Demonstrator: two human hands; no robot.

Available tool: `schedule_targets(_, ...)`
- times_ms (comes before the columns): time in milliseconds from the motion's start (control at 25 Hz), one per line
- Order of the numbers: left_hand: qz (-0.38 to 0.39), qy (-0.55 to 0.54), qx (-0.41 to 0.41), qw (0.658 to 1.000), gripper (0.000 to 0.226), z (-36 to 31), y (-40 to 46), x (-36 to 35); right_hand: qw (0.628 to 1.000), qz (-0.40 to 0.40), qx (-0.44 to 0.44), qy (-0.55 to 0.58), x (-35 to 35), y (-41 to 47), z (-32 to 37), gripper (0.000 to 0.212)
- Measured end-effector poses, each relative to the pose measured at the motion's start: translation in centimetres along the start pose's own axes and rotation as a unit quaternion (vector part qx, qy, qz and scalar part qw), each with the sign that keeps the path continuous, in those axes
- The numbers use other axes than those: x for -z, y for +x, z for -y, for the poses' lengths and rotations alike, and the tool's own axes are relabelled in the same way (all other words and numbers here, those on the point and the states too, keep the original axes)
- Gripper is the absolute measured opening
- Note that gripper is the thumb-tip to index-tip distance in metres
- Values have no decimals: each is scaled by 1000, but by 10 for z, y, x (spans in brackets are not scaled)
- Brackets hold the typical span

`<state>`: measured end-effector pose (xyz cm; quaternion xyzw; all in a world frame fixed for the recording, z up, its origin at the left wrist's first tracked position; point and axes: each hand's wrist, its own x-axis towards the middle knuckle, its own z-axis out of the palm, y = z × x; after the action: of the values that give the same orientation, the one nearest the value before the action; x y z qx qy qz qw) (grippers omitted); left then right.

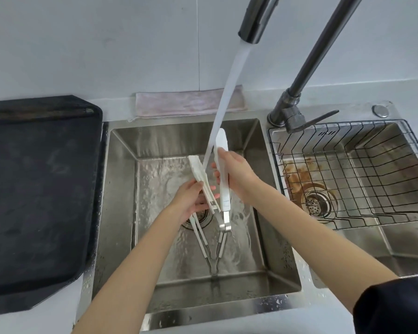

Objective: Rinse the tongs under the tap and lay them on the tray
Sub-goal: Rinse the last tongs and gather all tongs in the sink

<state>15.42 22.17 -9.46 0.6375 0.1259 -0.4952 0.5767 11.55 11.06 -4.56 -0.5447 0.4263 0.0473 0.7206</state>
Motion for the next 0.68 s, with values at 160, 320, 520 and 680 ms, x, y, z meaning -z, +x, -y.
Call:
schedule_targets(160,6,-39,36,999,38,-5,1,-15,997,3,58,-54,3,-7,6,26)
schedule_targets(320,7,-76,43,996,38,-3,5,-16,989,-45,102,-97,7,-4,-6,42)
schedule_targets(520,1,-115,33,993,27,-6,2,-12,989,-112,65,-67,19,13,-25,41)
schedule_targets(680,26,-177,-14,984,23,-20,0,-13,991,-116,-56,46,21,15,-31,30)
